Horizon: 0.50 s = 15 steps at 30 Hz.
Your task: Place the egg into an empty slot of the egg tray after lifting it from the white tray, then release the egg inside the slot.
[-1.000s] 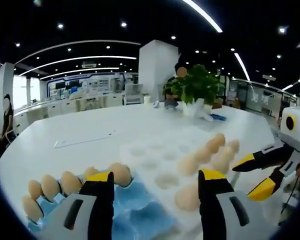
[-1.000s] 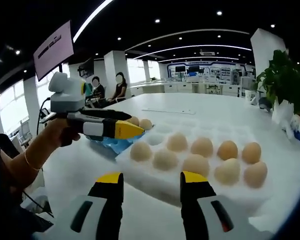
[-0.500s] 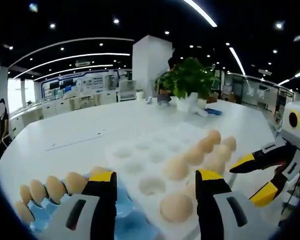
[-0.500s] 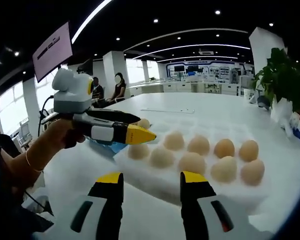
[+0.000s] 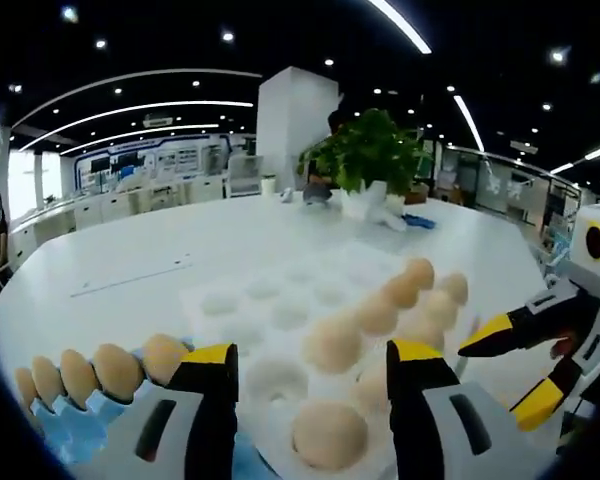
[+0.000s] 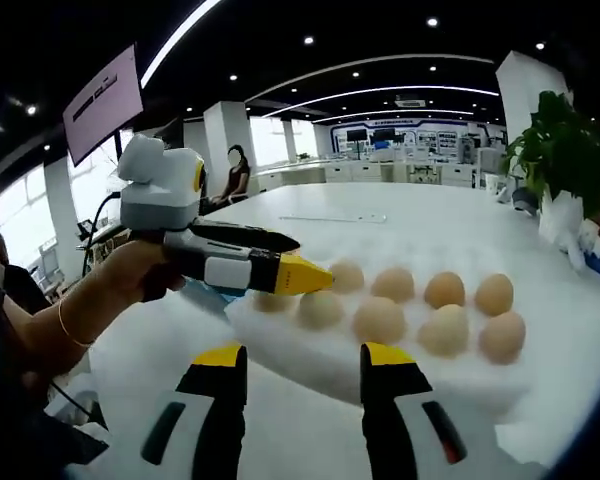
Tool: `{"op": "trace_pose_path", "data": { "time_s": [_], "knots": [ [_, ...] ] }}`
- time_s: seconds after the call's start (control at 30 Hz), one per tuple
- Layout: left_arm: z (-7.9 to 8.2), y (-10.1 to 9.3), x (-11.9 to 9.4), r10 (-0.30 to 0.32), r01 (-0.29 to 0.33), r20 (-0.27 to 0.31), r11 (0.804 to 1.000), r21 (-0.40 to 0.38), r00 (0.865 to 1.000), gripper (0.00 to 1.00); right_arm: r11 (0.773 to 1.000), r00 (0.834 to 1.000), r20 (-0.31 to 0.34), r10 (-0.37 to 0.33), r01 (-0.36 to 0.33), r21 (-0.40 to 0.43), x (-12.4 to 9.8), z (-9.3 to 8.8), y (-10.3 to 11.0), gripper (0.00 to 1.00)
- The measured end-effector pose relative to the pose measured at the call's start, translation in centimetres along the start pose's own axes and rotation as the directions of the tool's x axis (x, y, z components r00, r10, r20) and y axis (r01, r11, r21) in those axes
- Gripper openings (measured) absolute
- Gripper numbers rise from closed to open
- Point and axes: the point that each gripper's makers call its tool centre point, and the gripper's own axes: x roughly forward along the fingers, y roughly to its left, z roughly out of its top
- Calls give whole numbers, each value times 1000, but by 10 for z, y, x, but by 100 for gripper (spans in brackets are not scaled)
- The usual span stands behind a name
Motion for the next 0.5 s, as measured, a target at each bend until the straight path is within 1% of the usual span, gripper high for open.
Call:
{"op": "trace_pose_path", "data": {
  "time_s": [0.03,0.17,0.23,0.27,0.3,0.37,0.47,0.5],
  "knots": [
    [1,-2,2,-9,9,7,1000,-12,1000,60,1000,1000,0,1,-1,1,0,0,-1,47],
    [3,-7,10,-19,18,-11,1000,-20,1000,57,1000,1000,0,0,0,5,0,-1,-3,47],
    [4,-10,14,-25,25,-32,1000,-12,999,56,1000,1000,0,-1,1,6,0,-2,-4,47],
    [4,-11,16,-21,21,-61,1000,-3,998,55,1000,1000,0,0,0,8,0,-2,-5,47],
    [5,-13,18,-21,22,-66,1000,15,998,53,1000,1000,-1,1,-1,10,0,-2,-5,47],
    [6,-16,20,-18,20,-72,999,37,997,53,1000,1000,0,-1,1,9,0,-2,-5,47],
    [4,-19,22,-23,26,-72,999,38,997,52,1000,1000,3,2,-2,9,-1,-1,-4,47],
    [3,-19,23,-26,28,-73,999,26,997,51,1000,1000,2,0,0,7,-1,-1,-4,47]
  ]
}}
